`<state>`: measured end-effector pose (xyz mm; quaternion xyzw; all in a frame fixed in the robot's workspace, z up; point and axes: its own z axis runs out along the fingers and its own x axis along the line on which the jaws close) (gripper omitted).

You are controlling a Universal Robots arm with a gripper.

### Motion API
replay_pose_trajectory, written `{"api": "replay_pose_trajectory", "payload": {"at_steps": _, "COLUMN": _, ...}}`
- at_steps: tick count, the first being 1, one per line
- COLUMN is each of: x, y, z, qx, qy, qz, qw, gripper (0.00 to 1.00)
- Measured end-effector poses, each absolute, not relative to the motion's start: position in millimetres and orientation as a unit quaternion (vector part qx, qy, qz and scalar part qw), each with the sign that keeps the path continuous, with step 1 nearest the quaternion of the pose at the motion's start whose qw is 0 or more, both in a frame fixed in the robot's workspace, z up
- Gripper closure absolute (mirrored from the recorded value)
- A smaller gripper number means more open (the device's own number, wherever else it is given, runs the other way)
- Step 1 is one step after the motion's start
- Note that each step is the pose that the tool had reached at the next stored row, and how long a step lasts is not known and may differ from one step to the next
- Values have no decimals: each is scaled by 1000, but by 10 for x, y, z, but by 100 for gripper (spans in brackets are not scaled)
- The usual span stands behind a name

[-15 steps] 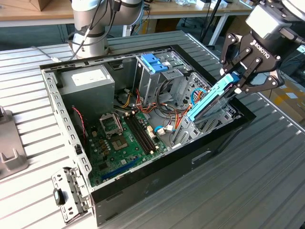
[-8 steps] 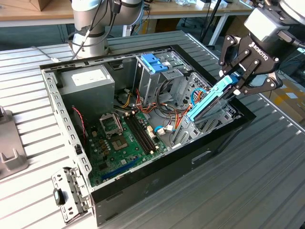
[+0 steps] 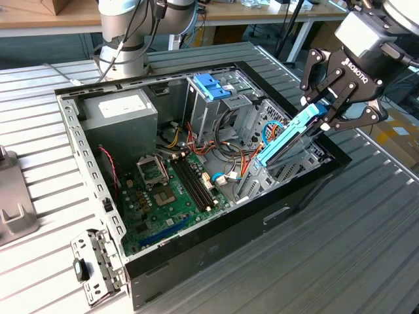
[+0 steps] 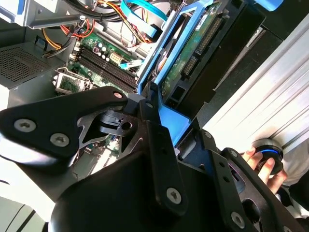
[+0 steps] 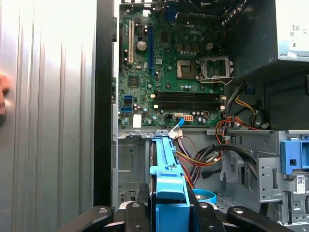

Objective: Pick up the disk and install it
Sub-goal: 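Insert the disk into the insertion slot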

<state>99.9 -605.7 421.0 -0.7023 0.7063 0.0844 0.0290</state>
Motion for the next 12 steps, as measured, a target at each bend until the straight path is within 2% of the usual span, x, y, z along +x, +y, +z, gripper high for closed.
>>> {"api": "replay_pose_trajectory", "payload": {"at_steps": 4, "x": 999, "y": -6057, "z": 4208, "qx": -702, "qy": 706, "qz": 85, "qw": 29, "gripper": 62}}
{"api": "replay_pose_trajectory", "payload": {"at_steps": 5, "x": 999, "y": -6057, "z": 4209, "qx": -702, "qy": 706, "qz": 84, "qw": 29, "gripper": 55}}
{"api": "replay_pose_trajectory", "payload": {"at_steps": 12, "x": 999, "y": -6057, "z": 4208, "qx": -702, "qy": 706, "qz": 84, "qw": 29, "gripper": 55}}
